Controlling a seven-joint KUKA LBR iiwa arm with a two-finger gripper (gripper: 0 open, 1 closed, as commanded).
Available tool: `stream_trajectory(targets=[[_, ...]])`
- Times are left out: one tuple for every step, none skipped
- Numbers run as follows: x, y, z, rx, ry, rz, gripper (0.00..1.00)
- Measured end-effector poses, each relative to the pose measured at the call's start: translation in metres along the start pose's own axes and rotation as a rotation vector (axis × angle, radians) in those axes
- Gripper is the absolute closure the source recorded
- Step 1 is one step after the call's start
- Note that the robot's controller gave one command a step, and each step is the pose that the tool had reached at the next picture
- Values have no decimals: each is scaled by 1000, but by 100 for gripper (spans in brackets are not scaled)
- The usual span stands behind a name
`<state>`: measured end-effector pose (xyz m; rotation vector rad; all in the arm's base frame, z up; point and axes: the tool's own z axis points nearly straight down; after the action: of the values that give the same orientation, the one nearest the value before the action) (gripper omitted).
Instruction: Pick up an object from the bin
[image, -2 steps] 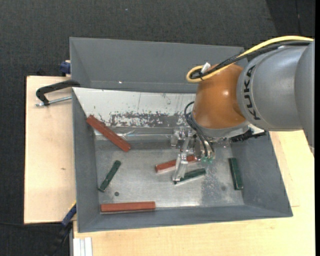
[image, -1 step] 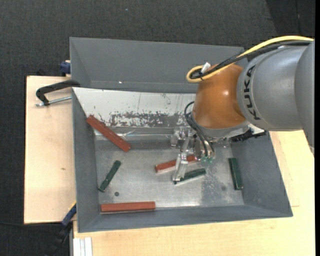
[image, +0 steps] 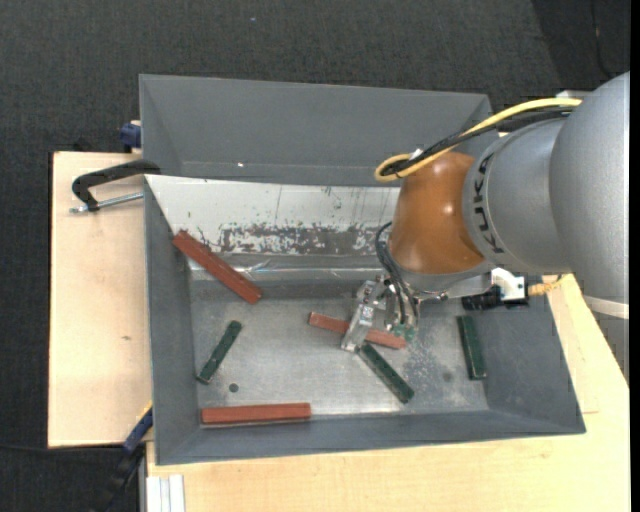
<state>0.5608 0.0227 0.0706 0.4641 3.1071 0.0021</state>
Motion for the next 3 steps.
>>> stream_trajectory(targets=[[0,0,0,0,0,0,100],[-20,9,-94,-1,-5,9,100],[-20,9,-94,-1,-5,8,100]])
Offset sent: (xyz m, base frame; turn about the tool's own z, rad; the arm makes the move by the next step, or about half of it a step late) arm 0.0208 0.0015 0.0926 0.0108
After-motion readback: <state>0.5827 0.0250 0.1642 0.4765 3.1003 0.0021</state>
